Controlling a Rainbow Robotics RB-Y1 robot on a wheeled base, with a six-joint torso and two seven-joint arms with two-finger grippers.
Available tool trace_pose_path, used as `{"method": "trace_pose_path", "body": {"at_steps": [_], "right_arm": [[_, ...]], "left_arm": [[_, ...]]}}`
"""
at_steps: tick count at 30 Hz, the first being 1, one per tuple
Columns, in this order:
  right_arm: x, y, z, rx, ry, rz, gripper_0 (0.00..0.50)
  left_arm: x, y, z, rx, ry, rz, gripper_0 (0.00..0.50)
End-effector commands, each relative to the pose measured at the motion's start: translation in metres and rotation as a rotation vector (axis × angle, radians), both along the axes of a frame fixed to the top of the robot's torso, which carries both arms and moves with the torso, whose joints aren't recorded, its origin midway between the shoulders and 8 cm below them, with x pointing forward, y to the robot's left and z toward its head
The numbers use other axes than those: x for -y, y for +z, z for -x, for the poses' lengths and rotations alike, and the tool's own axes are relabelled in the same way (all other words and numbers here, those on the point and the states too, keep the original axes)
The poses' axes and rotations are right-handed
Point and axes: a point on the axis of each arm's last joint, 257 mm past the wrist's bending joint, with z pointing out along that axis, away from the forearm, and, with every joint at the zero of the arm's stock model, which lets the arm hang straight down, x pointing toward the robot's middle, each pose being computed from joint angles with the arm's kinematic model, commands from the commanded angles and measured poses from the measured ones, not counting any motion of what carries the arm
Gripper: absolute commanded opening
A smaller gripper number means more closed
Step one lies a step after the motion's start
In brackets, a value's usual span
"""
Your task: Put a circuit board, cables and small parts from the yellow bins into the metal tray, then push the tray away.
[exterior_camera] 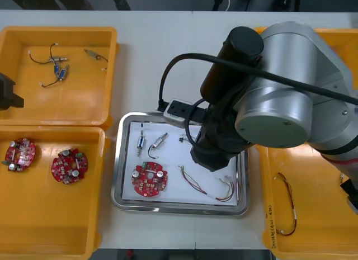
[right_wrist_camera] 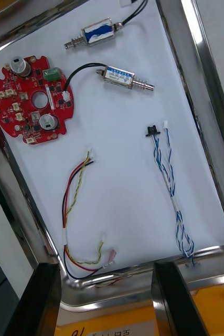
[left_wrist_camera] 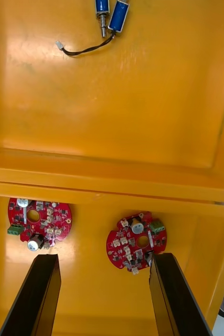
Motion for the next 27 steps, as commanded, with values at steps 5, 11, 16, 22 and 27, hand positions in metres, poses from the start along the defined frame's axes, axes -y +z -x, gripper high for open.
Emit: {"method": "trace_pose_path", "body": {"at_steps": [5, 11, 16, 22, 27], "right_arm": [[-0.042, -0.014, 0.016, 0.088, 0.276, 0.092, 0.5], [-0.049, -0.051, 0.035, 0.064, 0.333, 0.103, 0.5], [-0.051, -0.077, 0.05, 0.049, 0.37, 0.121, 0.5], [-0.048, -0.103, 0.067, 0.033, 0.398, 0.149, 0.5], [-0.045, -0.12, 0.078, 0.024, 0.399, 0.164, 0.5]], "left_arm": [[-0.012, 0.007, 0.021, 0.032, -0.111, -0.1, 0.5], [-0.012, -0.002, 0.032, 0.026, -0.123, -0.1, 0.5], [-0.016, -0.007, 0.04, 0.02, -0.126, -0.109, 0.5], [-0.017, -0.012, 0.044, 0.01, -0.135, -0.115, 0.5], [-0.015, -0.015, 0.045, 0.006, -0.144, -0.111, 0.5]]}}
